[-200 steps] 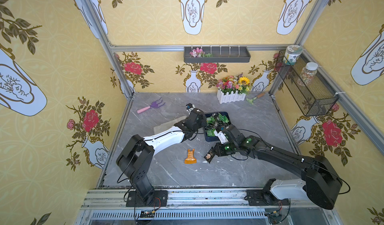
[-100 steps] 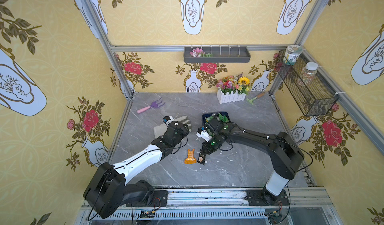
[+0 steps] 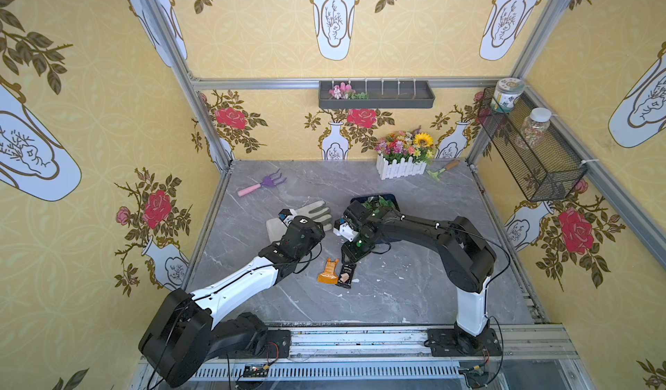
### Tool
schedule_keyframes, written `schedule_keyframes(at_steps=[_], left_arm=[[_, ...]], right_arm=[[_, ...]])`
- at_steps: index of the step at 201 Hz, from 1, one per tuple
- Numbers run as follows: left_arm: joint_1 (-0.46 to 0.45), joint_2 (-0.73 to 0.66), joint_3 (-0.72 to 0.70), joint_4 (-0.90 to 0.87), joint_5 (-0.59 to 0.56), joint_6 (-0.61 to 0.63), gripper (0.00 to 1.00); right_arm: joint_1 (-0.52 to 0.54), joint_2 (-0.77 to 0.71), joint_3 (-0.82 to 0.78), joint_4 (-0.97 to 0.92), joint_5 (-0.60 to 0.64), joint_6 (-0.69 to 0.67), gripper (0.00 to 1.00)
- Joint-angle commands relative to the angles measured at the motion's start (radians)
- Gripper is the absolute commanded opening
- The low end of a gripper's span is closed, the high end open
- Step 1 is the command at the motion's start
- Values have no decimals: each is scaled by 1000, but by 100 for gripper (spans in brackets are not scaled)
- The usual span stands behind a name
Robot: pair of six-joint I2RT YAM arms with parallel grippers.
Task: Take the cookies out of the storage box
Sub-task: Place the cookie at the center of the board.
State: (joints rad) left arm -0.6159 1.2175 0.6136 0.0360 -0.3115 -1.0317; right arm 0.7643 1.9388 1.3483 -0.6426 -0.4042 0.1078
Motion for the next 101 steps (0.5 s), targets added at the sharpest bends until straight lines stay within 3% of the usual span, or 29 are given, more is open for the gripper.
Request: schedule_keyframes(at_steps=[1,37,56,69,101], left_arm=[[0,19,3,20,26,1,43],[-1,54,14,57,56,11,43],[-1,72,15,87,61,8,43],[-1,76,14,96,60,-1,43],[0,74,8,104,62,-18,43]], right_arm=[[4,-89,-49,72,79,70,56],[14,-350,-318,318,152,523,59],[79,-420,-453,432,199,738,54],[122,-432,-492,471,237,815,48],[165,-371,-505,497,295,909,44]])
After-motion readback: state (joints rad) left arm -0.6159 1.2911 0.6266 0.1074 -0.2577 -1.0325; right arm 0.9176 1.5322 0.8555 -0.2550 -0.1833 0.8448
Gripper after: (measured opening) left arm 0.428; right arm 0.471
